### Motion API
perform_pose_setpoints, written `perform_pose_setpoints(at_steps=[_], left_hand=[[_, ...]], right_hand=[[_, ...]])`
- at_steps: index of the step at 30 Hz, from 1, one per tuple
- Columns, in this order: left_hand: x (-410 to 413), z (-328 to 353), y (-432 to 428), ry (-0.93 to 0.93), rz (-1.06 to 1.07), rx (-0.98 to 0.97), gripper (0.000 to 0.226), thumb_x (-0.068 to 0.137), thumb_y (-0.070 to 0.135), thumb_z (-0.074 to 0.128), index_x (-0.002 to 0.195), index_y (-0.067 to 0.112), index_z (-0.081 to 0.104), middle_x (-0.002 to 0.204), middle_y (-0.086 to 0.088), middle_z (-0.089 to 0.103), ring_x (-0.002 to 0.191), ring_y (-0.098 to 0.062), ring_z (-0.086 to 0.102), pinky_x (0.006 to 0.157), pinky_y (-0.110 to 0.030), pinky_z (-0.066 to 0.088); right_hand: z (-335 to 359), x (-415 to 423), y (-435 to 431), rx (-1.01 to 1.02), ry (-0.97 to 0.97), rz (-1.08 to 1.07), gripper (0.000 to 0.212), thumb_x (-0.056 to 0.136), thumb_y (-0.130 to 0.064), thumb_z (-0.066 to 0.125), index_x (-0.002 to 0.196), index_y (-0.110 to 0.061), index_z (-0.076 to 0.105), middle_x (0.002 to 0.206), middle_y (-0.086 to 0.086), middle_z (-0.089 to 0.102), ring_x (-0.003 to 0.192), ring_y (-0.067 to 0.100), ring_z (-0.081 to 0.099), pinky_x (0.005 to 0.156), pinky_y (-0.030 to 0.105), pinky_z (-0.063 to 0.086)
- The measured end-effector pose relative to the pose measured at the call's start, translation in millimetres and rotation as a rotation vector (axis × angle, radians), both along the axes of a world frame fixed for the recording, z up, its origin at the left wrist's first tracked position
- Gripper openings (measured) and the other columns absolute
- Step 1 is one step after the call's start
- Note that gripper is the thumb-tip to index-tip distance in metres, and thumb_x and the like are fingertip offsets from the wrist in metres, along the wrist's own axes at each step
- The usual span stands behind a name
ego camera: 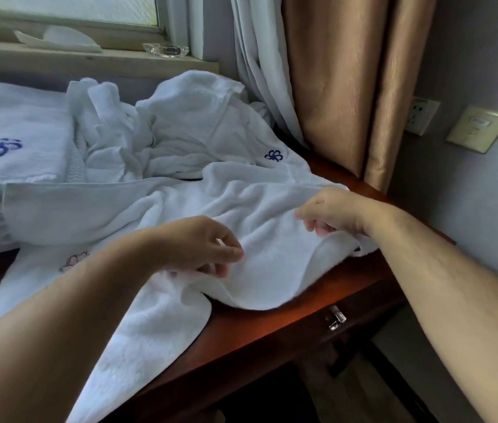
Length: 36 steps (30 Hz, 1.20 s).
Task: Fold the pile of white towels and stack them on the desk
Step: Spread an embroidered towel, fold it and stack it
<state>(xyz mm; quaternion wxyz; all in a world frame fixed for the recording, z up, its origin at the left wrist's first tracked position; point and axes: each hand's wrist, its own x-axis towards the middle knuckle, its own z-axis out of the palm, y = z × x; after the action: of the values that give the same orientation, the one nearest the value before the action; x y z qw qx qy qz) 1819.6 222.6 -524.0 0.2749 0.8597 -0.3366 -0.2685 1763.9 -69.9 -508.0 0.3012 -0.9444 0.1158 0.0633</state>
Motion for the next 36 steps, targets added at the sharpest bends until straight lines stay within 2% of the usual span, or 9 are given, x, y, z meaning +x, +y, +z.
perform_pose_setpoints(at_steps=[3, 6, 11, 15, 18, 23, 28, 31, 36], left_hand=[[6.0, 0.7, -7.2, -0.178, 0.121, -0.262, 0.002, 0.093, 0.043, 0.067, 0.094, 0.042, 0.068, 0.079, 0.019, 0.073, 0.067, 0.001, 0.066, 0.056, -0.014, 0.048], [12.6, -9.1, -20.0, -0.607, 0.12, -0.05, 0.033, 0.088, 0.054, 0.068, 0.119, 0.049, 0.059, 0.12, 0.021, 0.06, 0.114, -0.005, 0.053, 0.088, -0.023, 0.041], [19.8, -27.4, -44.8, -0.546, 0.033, 0.225, 0.092, 0.077, 0.077, 0.06, 0.155, 0.042, 0.023, 0.163, 0.006, 0.021, 0.149, -0.022, 0.017, 0.12, -0.042, 0.016], [34.4, -19.0, -59.5, -0.399, -0.042, 0.025, 0.067, 0.082, 0.067, 0.064, 0.143, 0.052, 0.042, 0.145, 0.018, 0.049, 0.135, -0.008, 0.039, 0.101, -0.028, 0.036], [50.8, -14.3, -69.8, -0.413, -0.028, -0.167, 0.04, 0.093, 0.049, 0.062, 0.133, 0.051, 0.055, 0.131, 0.024, 0.058, 0.123, -0.003, 0.052, 0.096, -0.024, 0.043], [52.7, -43.4, -98.6, -0.567, -0.151, 0.132, 0.072, 0.093, 0.068, 0.041, 0.156, 0.043, 0.019, 0.168, 0.012, 0.008, 0.154, -0.013, 0.007, 0.124, -0.038, 0.009], [62.8, -45.8, -96.8, -0.314, -0.05, -0.2, 0.059, 0.098, 0.064, 0.031, 0.151, 0.039, 0.037, 0.155, 0.015, 0.041, 0.146, -0.007, 0.029, 0.118, -0.025, 0.021], [80.2, -38.3, -85.8, -0.163, 0.04, -0.363, 0.028, 0.104, 0.042, 0.048, 0.127, 0.037, 0.063, 0.127, 0.021, 0.063, 0.121, 0.001, 0.056, 0.105, -0.023, 0.041], [110.5, -37.7, -91.8, -0.602, 0.217, -0.139, 0.029, 0.097, 0.031, 0.057, 0.125, 0.036, 0.062, 0.131, 0.009, 0.059, 0.125, -0.018, 0.048, 0.099, -0.036, 0.041]], right_hand=[[-0.9, 4.6, 4.1, -0.07, -0.2, -0.112, 0.043, 0.092, -0.044, 0.06, 0.067, -0.01, 0.069, 0.056, 0.005, 0.064, 0.052, 0.013, 0.057, 0.053, 0.023, 0.043], [-16.1, 13.6, 18.9, -0.101, -0.299, -0.122, 0.032, 0.093, -0.031, 0.057, 0.067, -0.012, 0.059, 0.06, -0.002, 0.051, 0.06, 0.014, 0.048, 0.053, 0.026, 0.04], [-40.6, 35.8, 18.1, -0.421, 0.093, -0.262, 0.077, 0.099, -0.067, 0.025, 0.159, -0.019, 0.028, 0.164, 0.017, 0.025, 0.147, 0.036, 0.029, 0.118, 0.052, 0.024], [-37.0, 52.1, -14.8, -0.517, 0.294, -0.578, 0.08, 0.099, -0.067, 0.018, 0.161, -0.018, 0.018, 0.164, 0.025, 0.017, 0.147, 0.044, 0.025, 0.119, 0.054, 0.02], [-32.5, 64.6, -23.4, -0.665, 0.156, -0.571, 0.05, 0.1, -0.038, 0.036, 0.14, -0.013, 0.054, 0.146, 0.018, 0.049, 0.132, 0.037, 0.045, 0.109, 0.05, 0.033], [-42.7, 90.8, 2.2, -0.481, -0.27, -0.163, 0.029, 0.098, -0.03, 0.04, 0.078, -0.018, 0.057, 0.092, 0.006, 0.061, 0.093, 0.027, 0.052, 0.092, 0.042, 0.043], [-45.5, 116.0, -13.5, -0.459, 0.064, -0.37, 0.066, 0.105, -0.041, 0.022, 0.157, -0.001, 0.024, 0.162, 0.019, 0.027, 0.147, 0.037, 0.027, 0.118, 0.049, 0.024], [-43.3, 126.4, -21.5, -0.492, 0.14, -0.433, 0.06, 0.106, -0.036, 0.025, 0.152, 0.002, 0.03, 0.16, 0.023, 0.03, 0.144, 0.041, 0.031, 0.119, 0.053, 0.025], [-47.5, 148.3, -19.5, -0.284, -0.319, -0.586, 0.033, 0.095, -0.034, 0.041, 0.11, -0.012, 0.059, 0.116, 0.009, 0.063, 0.1, 0.025, 0.049, 0.084, 0.038, 0.044]])
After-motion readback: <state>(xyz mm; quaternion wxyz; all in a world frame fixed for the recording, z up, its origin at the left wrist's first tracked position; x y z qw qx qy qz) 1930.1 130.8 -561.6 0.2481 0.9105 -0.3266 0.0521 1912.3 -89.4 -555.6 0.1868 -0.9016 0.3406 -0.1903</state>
